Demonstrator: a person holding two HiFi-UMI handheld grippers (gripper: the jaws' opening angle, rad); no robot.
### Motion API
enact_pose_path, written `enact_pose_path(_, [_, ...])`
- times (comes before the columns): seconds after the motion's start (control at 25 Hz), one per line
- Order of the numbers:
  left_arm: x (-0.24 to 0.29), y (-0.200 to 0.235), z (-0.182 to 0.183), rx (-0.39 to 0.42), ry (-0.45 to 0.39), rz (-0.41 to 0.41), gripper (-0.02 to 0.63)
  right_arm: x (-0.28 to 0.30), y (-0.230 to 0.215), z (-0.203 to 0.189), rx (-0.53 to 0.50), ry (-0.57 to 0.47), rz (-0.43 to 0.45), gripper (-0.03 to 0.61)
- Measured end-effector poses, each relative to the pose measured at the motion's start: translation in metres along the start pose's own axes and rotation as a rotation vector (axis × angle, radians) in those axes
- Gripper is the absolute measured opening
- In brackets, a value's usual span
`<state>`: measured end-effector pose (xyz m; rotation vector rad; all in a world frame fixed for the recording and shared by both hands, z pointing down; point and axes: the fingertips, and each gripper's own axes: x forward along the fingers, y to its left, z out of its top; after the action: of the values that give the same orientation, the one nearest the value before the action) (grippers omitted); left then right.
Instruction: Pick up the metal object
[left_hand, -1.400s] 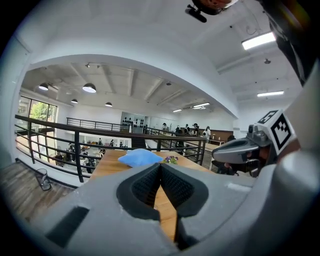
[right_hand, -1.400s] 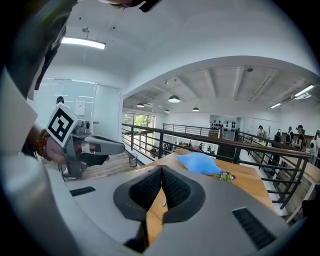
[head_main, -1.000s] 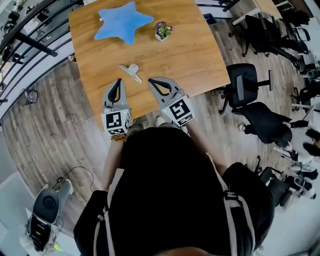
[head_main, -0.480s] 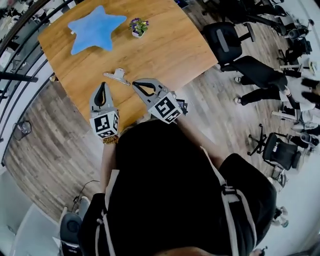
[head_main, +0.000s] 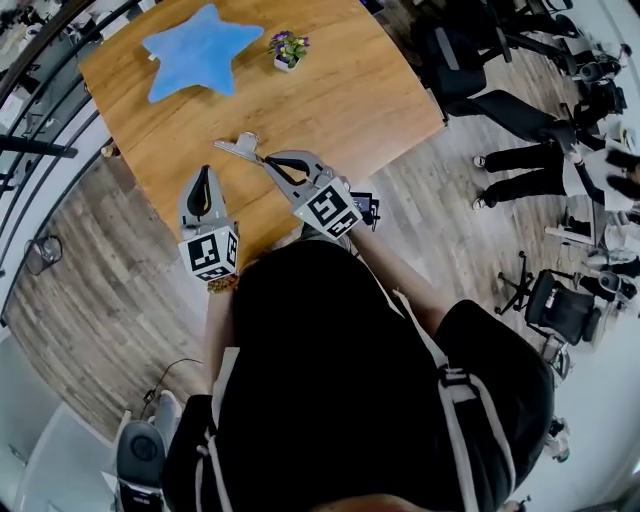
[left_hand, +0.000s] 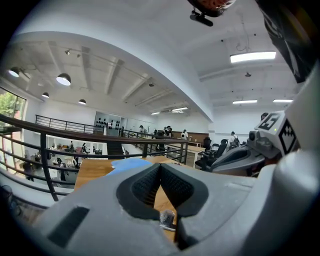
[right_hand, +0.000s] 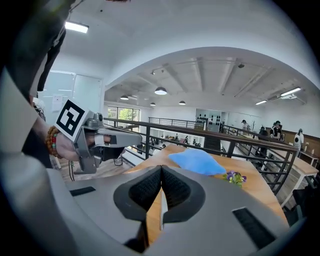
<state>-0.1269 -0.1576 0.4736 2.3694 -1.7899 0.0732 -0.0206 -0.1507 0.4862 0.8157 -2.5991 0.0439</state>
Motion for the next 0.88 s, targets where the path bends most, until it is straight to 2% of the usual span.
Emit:
enact_pose_path(0.24, [-0.009,0.023,-0.004,-0.014,0.0,0.049,0.008,0.022,0.002,-0.007,-0.02,0.021,0.017,0.0])
enact_pose_path(0.6, [-0.002,0.037,0.001,-0.008,-0.013,0.053,0.008,0.041,-0.008,-0.005,-0.044,0.042,0.023,0.0])
enact_pose_path(0.88, [0.001,0.045,-0.006,-0.023,-0.002,0.063,0.008,0.054,-0.023,-0.034,-0.033,0.115,0.003,0.0])
